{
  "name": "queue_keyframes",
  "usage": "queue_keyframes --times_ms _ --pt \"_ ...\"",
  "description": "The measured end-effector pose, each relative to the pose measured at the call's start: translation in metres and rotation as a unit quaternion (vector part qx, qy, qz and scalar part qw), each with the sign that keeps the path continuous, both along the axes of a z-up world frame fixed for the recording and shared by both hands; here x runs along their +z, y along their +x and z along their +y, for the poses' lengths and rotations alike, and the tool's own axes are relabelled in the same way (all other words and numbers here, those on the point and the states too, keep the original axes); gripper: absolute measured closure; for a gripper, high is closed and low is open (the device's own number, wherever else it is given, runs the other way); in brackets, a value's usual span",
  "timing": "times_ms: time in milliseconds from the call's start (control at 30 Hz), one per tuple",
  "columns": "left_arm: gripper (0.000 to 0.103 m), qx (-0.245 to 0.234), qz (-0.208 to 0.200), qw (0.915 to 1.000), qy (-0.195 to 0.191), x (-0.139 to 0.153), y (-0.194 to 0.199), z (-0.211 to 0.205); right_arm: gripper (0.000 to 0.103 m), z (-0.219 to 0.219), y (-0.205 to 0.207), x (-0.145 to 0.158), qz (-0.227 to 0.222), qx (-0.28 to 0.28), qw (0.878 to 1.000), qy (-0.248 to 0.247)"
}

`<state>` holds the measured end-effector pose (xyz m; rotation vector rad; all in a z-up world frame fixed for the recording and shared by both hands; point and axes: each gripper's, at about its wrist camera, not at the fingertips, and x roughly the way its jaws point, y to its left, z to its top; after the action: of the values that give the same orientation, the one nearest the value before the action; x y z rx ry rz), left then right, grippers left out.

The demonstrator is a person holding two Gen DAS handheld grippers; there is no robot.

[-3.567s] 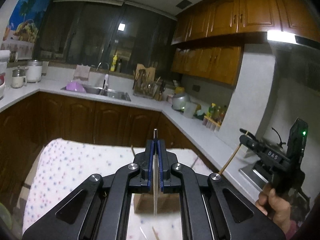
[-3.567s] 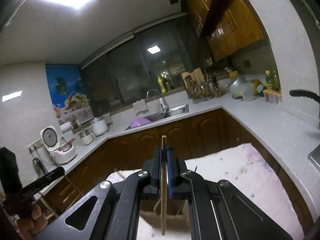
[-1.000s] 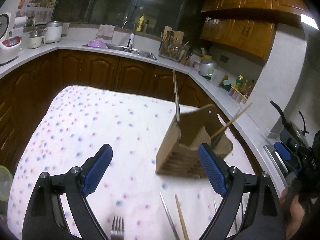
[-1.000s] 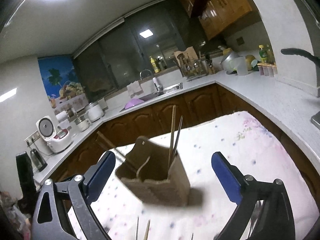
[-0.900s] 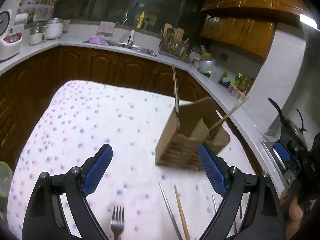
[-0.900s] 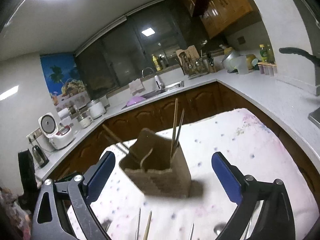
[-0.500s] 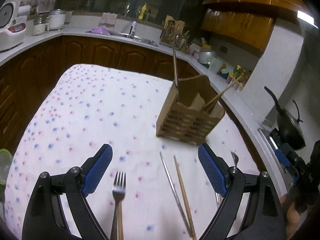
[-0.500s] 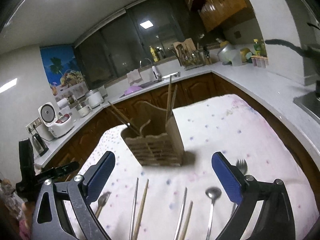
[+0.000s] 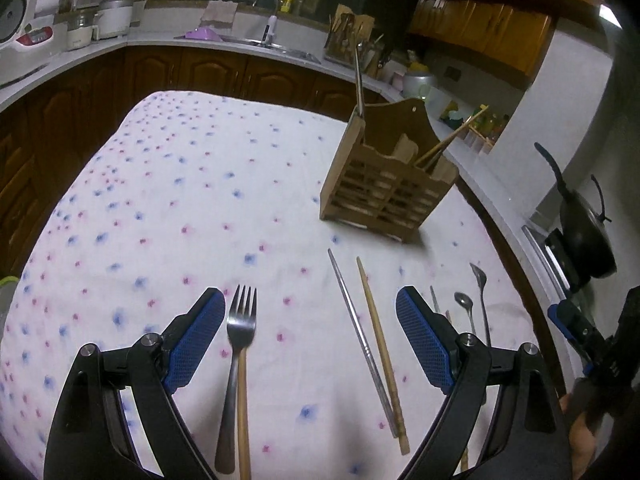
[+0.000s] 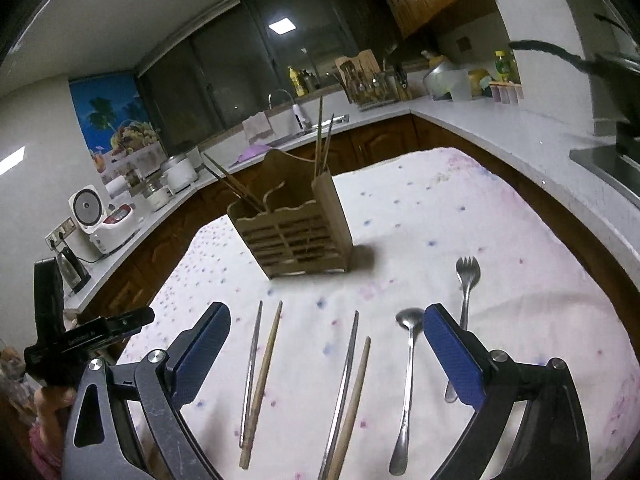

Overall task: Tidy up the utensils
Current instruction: 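Move both tools back down toward the loose chopsticks on the cloth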

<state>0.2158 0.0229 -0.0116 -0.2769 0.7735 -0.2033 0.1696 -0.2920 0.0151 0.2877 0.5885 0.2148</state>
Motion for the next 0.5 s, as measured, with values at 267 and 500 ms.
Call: queue_keyframes --times_ms 267,500 --pt "0.014 -0.003 0.014 0.9999 0.008 -0.009 0.004 -0.007 0.006 -0.002 0.001 -0.01 0.011 0.001 1.0 -0.009" --pt "0.014 -0.009 0.024 0.9994 0.023 -0.015 0.013 -0.015 0.039 0.0 0.013 -0.028 0.053 -0.003 0.998 -0.023"
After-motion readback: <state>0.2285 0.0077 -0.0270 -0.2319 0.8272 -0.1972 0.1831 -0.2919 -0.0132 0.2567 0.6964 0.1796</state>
